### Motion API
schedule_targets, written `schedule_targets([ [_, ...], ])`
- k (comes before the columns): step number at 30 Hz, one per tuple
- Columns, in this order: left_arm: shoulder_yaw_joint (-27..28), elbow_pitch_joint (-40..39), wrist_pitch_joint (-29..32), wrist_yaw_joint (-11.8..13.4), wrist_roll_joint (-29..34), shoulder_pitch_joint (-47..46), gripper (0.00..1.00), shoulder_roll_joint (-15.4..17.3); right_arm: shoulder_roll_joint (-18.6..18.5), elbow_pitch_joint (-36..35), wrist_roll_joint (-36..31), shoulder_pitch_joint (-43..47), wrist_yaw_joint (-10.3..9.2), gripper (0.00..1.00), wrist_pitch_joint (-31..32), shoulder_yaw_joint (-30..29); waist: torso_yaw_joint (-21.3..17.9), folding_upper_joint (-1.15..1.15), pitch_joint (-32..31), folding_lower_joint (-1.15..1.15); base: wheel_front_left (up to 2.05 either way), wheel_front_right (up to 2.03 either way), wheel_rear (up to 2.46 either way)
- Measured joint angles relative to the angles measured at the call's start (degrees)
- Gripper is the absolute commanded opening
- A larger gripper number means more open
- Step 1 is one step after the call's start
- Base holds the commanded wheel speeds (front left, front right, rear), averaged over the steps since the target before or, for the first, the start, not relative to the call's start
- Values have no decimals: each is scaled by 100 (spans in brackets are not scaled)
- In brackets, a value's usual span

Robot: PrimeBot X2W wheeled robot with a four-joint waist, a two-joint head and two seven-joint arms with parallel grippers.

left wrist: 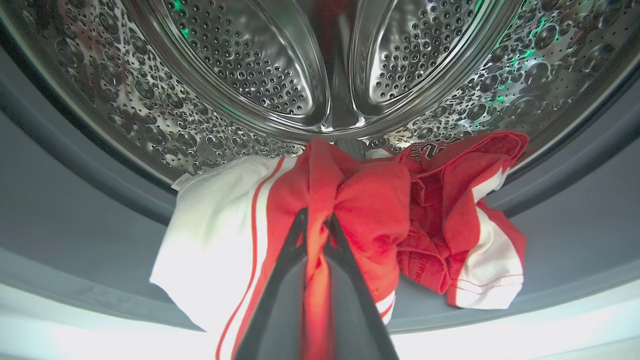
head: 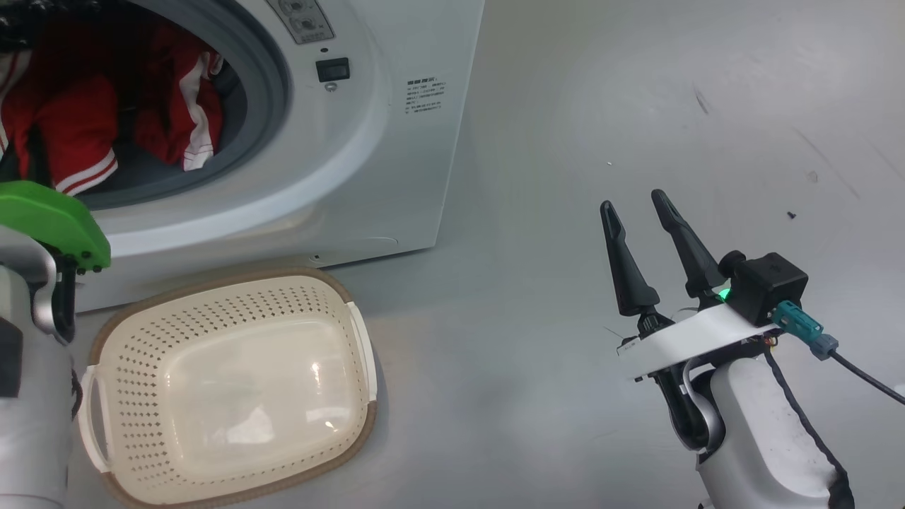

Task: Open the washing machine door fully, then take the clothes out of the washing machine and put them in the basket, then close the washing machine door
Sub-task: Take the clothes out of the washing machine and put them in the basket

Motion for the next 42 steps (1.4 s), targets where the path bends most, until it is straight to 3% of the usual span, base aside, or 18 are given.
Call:
schedule_targets([
  [16,-141,48,-762,-278,-101,845,0,-342,-43,190,-41,488,0,100,0,-79,461,0,-845,0,0,0,0],
  [33,-278,-303,-887,-400,-121,1658,0,-524,-62,282,-40,803,0,100,0,18,783,0,-1523,0,0,0,0],
  [42,-269,-891,-937,-450,-137,1928,0,-541,-63,281,-40,901,0,100,0,83,846,0,-1670,0,0,0,0],
])
